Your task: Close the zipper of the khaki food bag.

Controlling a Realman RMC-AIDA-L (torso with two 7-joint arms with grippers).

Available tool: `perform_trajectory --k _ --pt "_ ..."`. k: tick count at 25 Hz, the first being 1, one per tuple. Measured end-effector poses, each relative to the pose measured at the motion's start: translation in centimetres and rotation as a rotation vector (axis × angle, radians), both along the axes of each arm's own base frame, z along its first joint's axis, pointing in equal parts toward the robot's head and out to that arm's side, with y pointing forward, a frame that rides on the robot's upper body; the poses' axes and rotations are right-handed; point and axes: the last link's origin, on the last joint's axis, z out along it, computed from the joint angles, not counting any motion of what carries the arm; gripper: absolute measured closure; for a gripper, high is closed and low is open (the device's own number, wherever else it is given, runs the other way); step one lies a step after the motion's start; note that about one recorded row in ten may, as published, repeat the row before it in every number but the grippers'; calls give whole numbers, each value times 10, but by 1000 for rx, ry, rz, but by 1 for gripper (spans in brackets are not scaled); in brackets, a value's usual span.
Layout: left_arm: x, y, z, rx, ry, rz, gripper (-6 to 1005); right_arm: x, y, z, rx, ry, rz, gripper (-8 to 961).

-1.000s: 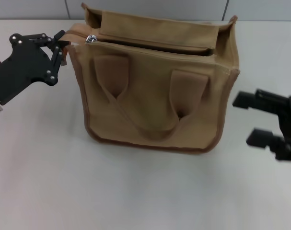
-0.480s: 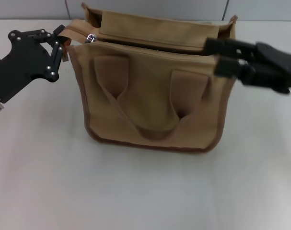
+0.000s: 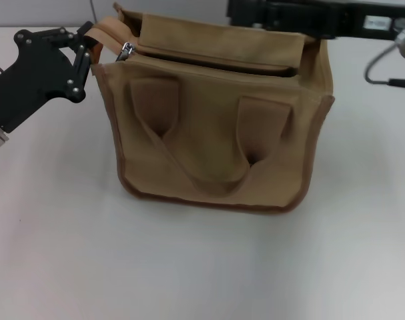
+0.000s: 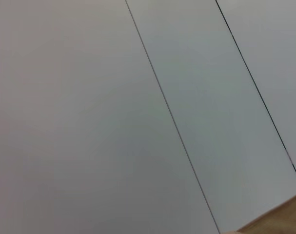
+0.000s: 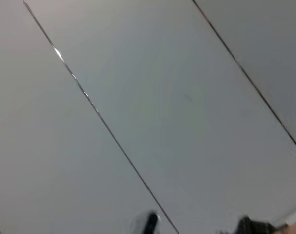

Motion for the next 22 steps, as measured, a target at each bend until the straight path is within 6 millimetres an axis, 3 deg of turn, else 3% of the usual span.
perform_trajectory --k 13,22 --pt "4 5 1 -12 -16 2 982 -64 28 -24 -117 -324 -57 185" --pt "8 8 3 -26 -32 -4 982 -77 30 -48 -187 -382 -132 185"
